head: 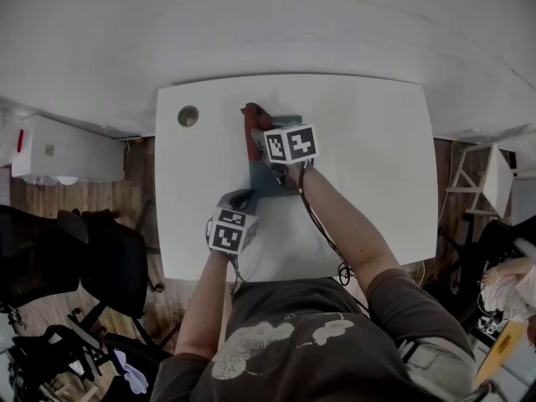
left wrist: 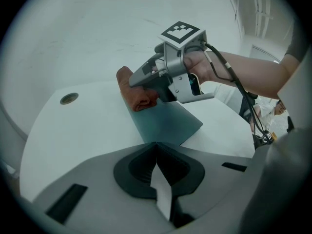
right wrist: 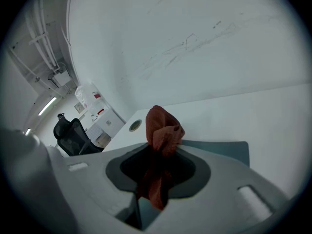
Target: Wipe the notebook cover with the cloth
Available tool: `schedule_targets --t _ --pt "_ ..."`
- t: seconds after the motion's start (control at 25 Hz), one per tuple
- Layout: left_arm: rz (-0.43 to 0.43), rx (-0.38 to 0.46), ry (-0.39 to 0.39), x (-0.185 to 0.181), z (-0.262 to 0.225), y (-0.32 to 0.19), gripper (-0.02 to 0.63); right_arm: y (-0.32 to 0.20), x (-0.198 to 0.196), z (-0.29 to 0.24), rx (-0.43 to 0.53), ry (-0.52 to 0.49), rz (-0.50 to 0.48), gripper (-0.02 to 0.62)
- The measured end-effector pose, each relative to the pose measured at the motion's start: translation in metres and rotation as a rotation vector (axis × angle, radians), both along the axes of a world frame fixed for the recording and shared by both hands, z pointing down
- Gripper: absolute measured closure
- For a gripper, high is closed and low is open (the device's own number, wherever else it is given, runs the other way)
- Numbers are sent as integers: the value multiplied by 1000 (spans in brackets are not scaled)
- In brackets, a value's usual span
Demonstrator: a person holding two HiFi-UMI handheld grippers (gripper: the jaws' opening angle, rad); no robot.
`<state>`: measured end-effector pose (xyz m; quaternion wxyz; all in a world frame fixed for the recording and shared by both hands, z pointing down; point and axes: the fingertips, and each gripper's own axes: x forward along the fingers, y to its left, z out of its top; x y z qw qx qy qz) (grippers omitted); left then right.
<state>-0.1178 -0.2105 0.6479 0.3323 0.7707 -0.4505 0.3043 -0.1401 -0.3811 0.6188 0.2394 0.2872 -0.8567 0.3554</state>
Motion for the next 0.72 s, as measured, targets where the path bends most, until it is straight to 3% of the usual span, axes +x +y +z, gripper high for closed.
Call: schedule_targets --t 0.72 --pt "15 0 -22 1 0 0 604 -9 63 2 -27 -10 97 491"
